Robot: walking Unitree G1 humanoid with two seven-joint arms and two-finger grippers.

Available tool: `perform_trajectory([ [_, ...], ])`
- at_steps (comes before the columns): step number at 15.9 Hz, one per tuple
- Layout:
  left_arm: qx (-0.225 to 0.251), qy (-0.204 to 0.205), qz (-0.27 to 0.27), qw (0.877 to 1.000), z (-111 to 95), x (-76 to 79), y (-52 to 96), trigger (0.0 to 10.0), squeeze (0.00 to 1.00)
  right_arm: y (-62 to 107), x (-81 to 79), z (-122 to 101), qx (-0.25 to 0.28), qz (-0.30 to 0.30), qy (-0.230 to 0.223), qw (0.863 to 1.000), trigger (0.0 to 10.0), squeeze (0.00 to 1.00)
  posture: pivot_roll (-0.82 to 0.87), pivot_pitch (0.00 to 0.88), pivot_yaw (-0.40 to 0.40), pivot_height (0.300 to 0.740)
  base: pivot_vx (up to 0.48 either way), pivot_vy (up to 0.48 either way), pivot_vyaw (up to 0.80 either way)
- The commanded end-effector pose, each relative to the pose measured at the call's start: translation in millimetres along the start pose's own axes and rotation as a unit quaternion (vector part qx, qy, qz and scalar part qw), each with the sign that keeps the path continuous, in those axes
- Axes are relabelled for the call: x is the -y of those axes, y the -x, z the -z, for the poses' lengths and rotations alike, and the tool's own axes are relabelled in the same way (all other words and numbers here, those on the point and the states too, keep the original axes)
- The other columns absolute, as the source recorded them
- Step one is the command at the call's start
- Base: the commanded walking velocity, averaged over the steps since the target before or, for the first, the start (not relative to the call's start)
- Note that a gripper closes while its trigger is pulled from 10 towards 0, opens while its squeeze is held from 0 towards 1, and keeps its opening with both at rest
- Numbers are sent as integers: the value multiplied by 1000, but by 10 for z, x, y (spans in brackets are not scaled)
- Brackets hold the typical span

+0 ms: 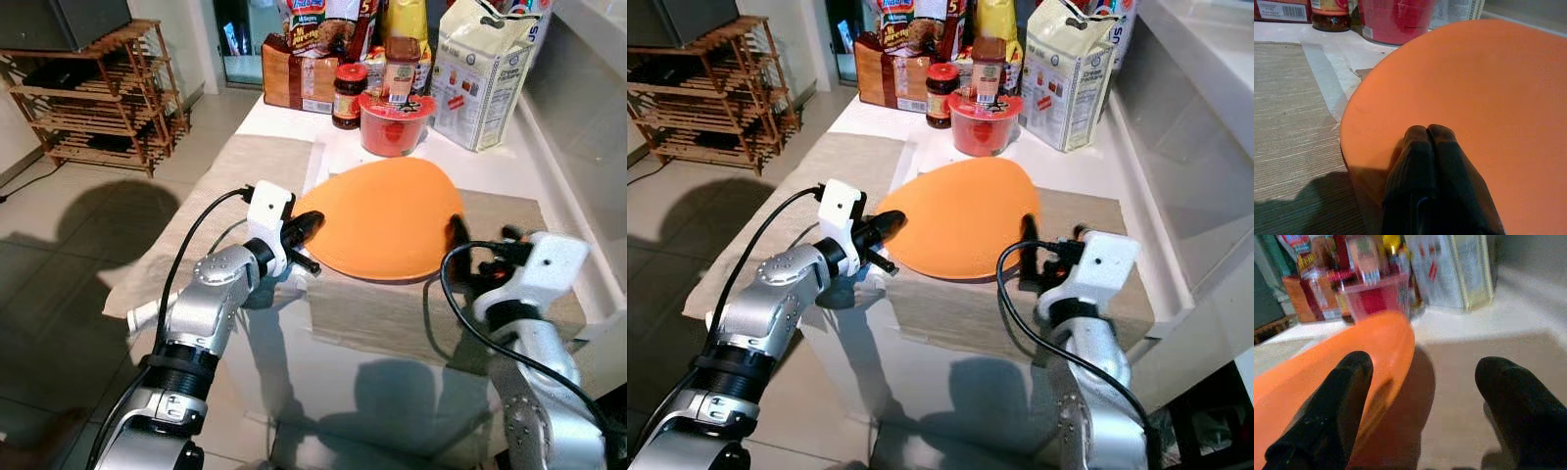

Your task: Setting the table

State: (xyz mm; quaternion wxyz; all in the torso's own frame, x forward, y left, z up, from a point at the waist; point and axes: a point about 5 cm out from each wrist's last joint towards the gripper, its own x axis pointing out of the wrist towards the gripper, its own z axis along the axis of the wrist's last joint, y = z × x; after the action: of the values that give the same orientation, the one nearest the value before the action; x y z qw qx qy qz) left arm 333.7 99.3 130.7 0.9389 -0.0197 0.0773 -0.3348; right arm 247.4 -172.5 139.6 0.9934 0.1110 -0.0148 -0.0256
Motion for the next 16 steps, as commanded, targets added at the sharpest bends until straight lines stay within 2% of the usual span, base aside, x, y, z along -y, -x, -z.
perform_trajectory([
  [1,-53,30,-2,998,288,1,40,10000,0,-36,-5,22,-12,-9,-13,1000,10000,0,-29,0,29,722,0,0,0],
  [5,-47,28,2,998,286,-6,33,10000,0,-117,-79,129,-43,-30,-43,998,10000,0,-20,0,29,722,0,0,0],
  [11,-39,28,7,999,265,-7,28,10000,0,-266,-274,184,-72,-85,-95,989,10000,0,-12,0,32,722,0,0,0],
  [15,-35,31,13,999,256,15,23,10000,0,-341,-314,208,-82,-99,-111,985,10000,0,-8,0,30,722,0,0,0],
  [16,-34,31,14,999,254,20,23,10000,0,-347,-329,205,-82,-102,-111,985,7922,0,-7,0,30,722,0,0,0],
])
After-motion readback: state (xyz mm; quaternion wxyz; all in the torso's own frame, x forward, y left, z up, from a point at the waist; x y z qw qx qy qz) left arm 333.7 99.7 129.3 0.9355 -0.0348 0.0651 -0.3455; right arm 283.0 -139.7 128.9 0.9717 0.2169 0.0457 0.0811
